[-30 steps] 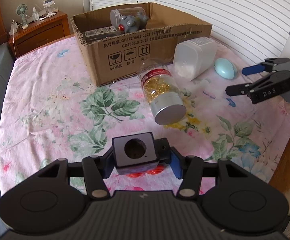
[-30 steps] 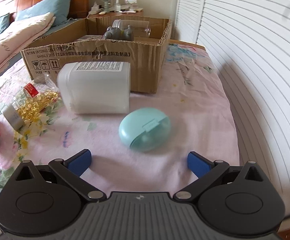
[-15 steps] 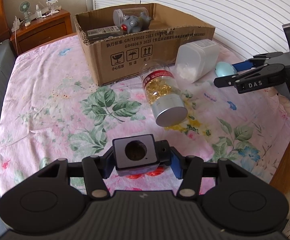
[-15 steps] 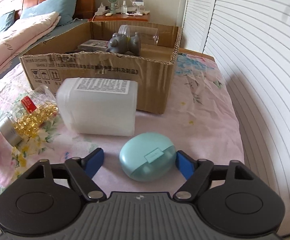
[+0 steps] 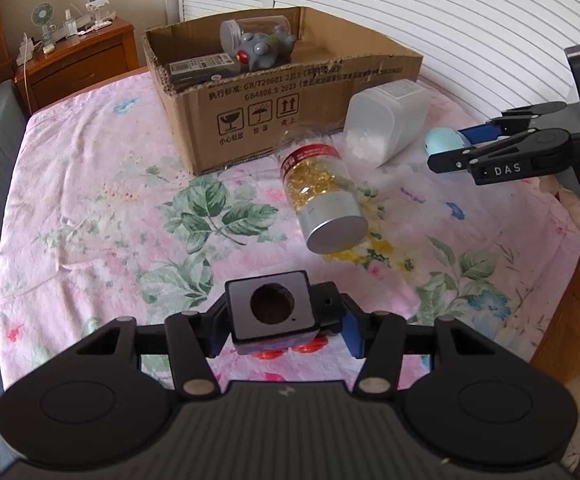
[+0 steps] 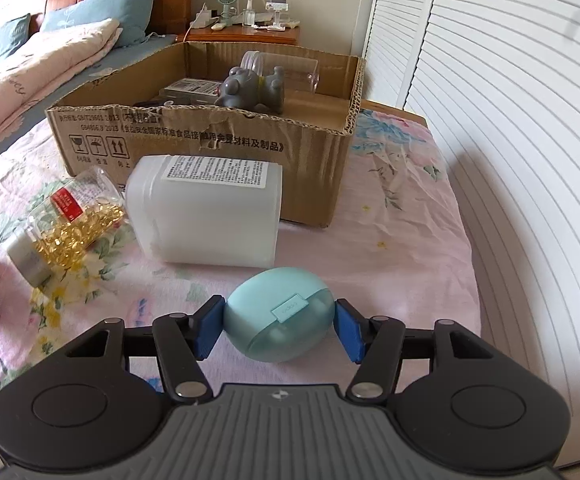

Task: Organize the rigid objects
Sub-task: 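Drop the teal case into the box with right tool while left tool carries the car in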

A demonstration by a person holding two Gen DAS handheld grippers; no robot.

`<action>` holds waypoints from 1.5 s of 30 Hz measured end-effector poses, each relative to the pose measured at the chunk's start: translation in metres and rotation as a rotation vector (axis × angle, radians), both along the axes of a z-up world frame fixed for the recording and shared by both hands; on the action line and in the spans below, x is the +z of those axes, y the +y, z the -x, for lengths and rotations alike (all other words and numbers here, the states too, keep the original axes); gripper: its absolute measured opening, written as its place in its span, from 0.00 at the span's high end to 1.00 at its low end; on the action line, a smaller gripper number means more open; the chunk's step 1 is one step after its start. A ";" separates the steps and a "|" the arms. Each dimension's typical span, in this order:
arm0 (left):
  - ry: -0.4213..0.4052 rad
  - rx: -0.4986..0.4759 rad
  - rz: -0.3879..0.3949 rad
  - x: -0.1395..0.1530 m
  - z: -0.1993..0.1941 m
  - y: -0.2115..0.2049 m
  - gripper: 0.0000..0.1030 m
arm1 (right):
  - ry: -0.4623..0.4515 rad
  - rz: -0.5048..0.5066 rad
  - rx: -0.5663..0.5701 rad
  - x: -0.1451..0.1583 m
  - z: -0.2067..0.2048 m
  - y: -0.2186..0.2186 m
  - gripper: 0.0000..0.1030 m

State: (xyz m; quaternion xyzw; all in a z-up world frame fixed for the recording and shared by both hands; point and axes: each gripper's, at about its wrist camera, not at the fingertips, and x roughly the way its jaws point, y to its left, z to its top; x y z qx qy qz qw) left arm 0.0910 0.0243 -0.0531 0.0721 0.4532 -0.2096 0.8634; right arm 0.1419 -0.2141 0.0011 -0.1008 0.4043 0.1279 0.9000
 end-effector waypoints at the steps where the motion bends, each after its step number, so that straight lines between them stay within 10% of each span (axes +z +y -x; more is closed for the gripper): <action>1: -0.002 -0.004 -0.002 0.002 0.000 0.000 0.48 | -0.001 0.003 0.006 0.002 0.002 0.000 0.38; 24: -0.140 -0.057 -0.014 0.077 -0.046 -0.003 0.48 | -0.190 0.000 0.124 0.096 -0.023 0.017 0.38; 36: -0.185 -0.019 -0.021 0.093 -0.109 -0.011 0.66 | -0.106 -0.005 0.069 0.073 -0.103 0.038 0.37; 39: -0.195 -0.020 -0.015 0.095 -0.109 -0.010 0.66 | -0.129 -0.070 0.050 0.079 -0.102 0.033 0.14; 45: -0.180 -0.015 -0.026 0.089 -0.094 -0.003 0.58 | -0.160 -0.098 0.066 0.091 -0.084 0.033 0.11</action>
